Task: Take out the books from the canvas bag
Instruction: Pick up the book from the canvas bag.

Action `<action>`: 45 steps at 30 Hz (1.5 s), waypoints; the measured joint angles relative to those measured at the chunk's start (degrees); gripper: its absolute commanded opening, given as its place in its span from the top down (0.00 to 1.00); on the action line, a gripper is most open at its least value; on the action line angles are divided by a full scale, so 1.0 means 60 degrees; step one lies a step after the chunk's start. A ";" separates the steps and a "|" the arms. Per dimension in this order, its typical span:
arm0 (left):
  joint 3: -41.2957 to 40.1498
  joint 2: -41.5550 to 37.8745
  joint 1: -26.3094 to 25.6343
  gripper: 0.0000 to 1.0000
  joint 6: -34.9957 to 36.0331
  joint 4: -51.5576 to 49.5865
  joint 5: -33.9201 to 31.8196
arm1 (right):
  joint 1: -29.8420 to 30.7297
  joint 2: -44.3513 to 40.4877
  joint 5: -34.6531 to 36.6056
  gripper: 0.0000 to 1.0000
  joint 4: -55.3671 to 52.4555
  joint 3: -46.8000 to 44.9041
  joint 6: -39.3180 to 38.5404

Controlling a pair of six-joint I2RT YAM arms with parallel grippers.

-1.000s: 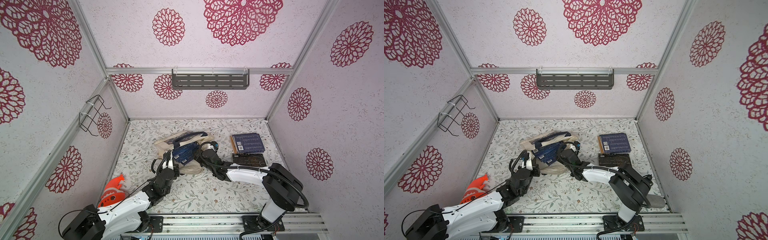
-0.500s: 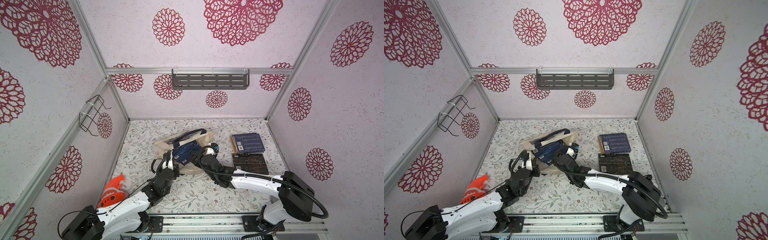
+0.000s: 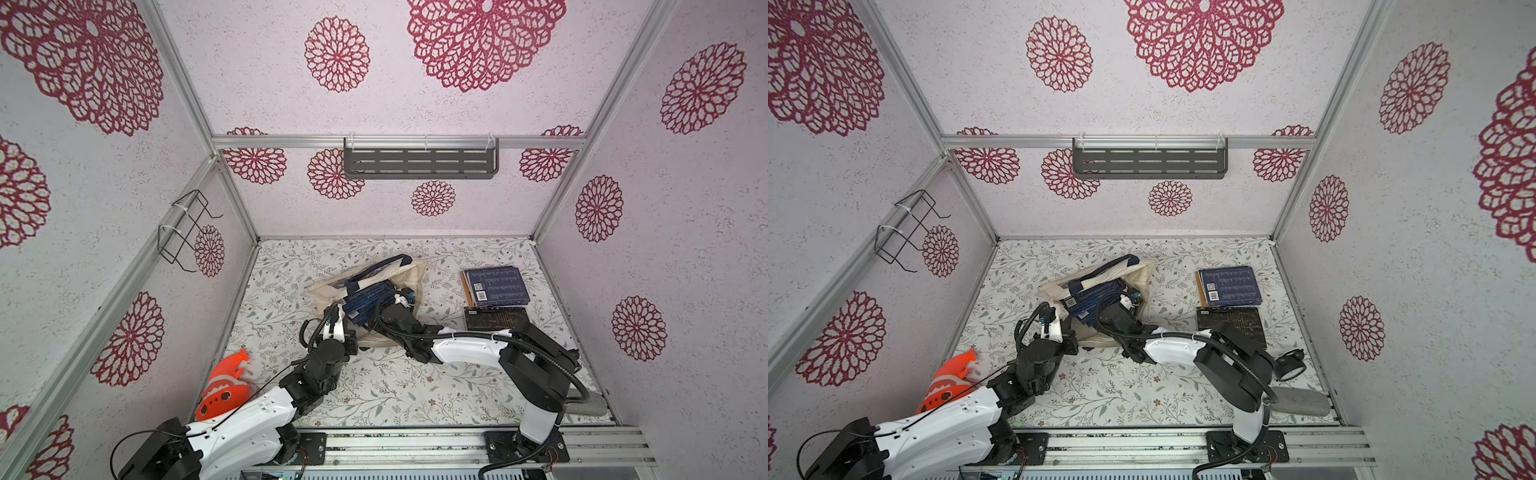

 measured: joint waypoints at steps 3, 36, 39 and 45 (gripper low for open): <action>0.0000 0.0000 0.0000 1.00 0.0000 0.0004 0.0033 | -0.0168 0.0474 -0.0284 0.50 0.0106 0.0291 0.0117; 0.0000 0.0211 0.0000 1.00 0.0033 0.0109 0.0138 | -0.0608 0.0186 -0.0295 0.93 0.1435 -0.0521 0.0004; 0.0000 0.0233 0.0000 1.00 0.0033 0.0117 0.0142 | -0.0605 -0.0510 -0.0189 0.90 0.1308 -0.0962 0.0004; 0.0000 0.0273 0.0000 1.00 0.0033 0.0168 0.0142 | -0.0637 -0.0867 -0.0208 0.63 0.1275 -0.1173 -0.0189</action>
